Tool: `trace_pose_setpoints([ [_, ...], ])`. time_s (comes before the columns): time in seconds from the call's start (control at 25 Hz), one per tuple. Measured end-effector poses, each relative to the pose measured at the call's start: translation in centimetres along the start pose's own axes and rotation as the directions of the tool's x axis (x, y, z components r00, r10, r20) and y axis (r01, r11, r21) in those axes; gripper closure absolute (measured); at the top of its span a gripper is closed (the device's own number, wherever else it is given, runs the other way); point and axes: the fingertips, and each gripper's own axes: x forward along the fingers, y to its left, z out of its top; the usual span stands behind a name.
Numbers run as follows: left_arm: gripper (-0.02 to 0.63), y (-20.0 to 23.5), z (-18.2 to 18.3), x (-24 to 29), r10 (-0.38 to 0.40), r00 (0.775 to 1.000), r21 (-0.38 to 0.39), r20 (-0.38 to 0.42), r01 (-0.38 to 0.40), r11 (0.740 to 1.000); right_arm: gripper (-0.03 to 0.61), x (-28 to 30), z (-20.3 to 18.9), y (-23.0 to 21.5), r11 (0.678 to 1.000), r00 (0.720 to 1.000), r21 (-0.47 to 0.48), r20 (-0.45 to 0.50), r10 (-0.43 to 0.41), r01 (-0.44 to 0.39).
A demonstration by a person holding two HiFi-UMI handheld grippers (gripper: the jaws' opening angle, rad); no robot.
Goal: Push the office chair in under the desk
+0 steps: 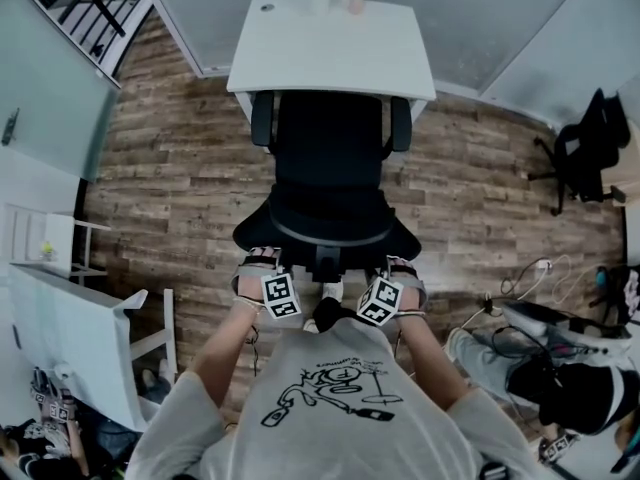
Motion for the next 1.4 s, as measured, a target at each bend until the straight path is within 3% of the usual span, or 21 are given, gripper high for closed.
trace_pose_setpoints([
  [0.24, 0.488, 1.1, -0.1, 0.4, -0.01, 1.0, -0.009, -0.019, 0.01, 1.0, 0.423, 0.5, 0.3, -0.9, 0.999, 0.998, 0.002, 0.029, 0.046, -0.047],
  [0.92, 0.468, 1.5, 1.1, 1.0, -0.031, 0.998, -0.056, -0.059, 0.027, 0.998, 0.425, 0.8, -0.4, -2.5, 0.993, 0.999, -0.117, 0.034, -0.021, 0.025],
  [1.4, 0.469, 6.1, 0.9, 3.4, -0.008, 0.998, -0.044, -0.064, 0.005, 0.999, 0.425, 3.1, 1.0, -7.1, 0.996, 1.0, -0.083, 0.008, -0.013, 0.014],
])
